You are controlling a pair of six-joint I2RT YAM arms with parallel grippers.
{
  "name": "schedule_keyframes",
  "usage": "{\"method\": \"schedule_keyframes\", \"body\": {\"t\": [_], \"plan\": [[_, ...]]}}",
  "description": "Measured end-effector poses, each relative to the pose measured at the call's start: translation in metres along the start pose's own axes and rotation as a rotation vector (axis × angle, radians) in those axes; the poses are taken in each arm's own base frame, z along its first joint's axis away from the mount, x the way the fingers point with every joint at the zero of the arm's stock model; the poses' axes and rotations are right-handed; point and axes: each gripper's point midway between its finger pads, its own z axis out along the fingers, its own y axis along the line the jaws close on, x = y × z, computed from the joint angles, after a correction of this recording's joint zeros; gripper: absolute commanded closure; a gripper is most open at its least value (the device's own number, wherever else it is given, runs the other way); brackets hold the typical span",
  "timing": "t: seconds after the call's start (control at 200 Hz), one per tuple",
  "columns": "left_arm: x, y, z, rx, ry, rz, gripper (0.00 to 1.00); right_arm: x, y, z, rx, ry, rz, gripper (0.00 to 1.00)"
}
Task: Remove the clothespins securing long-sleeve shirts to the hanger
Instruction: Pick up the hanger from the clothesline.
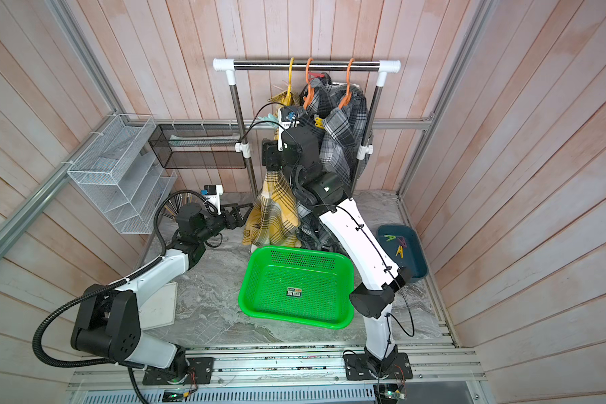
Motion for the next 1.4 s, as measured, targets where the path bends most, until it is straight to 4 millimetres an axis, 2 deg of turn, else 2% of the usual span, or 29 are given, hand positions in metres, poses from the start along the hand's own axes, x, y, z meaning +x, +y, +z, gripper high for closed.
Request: {"method": "schedule_keyframes", "body": {"t": [0.275, 0.475, 0.585, 0.725, 0.875, 1.045, 1.286, 1.396], "plan": [[0.002, -0.006, 0.003, 0.028, 0.0, -0.031, 0.04, -0.001, -0.013, -0.016, 0.06, 0.01, -0.006, 0.28], [0.002, -0.006, 0.003, 0.027, 0.001, -0.033, 0.04, -0.018, -0.012, -0.04, 0.064, -0.025, 0.005, 0.28], [0.002, -0.006, 0.003, 0.027, 0.001, -0.033, 0.04, -0.024, -0.01, -0.047, 0.062, -0.038, 0.008, 0.37], [0.001, -0.006, 0.002, 0.027, -0.001, -0.032, 0.04, -0.024, -0.011, -0.047, 0.069, -0.038, 0.01, 0.39], [0.005, -0.005, 0.001, 0.024, 0.005, -0.035, 0.04, -0.026, -0.01, -0.046, 0.062, -0.043, 0.02, 0.35], [0.006, -0.005, 0.0, 0.024, 0.006, -0.036, 0.04, -0.027, -0.006, -0.04, 0.059, -0.047, 0.032, 0.49], [0.001, -0.009, -0.002, 0.029, -0.004, -0.029, 0.04, -0.011, -0.007, -0.029, 0.091, -0.009, 0.016, 0.56], [0.002, -0.009, -0.002, 0.029, -0.003, -0.03, 0.04, -0.007, -0.009, -0.027, 0.097, 0.0, 0.014, 0.65]]}}
